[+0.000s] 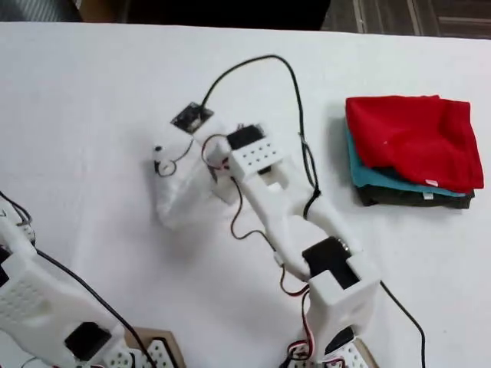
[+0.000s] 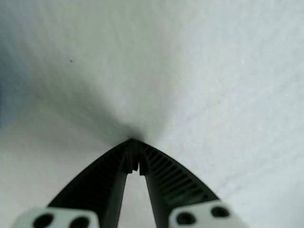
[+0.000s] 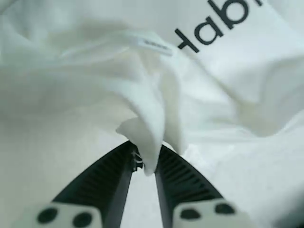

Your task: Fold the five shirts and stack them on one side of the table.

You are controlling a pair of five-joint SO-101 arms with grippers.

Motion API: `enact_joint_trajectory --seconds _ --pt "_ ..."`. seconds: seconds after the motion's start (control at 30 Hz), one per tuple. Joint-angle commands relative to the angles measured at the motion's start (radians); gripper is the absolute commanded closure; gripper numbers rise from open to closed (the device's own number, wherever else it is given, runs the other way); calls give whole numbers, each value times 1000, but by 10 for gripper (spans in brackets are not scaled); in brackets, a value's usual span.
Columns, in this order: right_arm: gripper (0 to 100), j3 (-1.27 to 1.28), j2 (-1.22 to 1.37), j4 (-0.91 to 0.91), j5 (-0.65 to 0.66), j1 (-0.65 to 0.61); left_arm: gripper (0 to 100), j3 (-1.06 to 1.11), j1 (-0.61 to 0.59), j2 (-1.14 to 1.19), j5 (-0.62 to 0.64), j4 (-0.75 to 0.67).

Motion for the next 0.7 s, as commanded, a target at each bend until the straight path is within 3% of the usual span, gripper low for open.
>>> enact_joint_trajectory --seconds 0.0,0.33,0.67 --pt "978 -84 -68 54 80 59 973 27 38 12 3 -32" --pt "978 -201 -28 58 319 203 973 27 38 12 3 -32" --pt "978 -264 -33 68 339 202 973 27 38 12 3 -32"
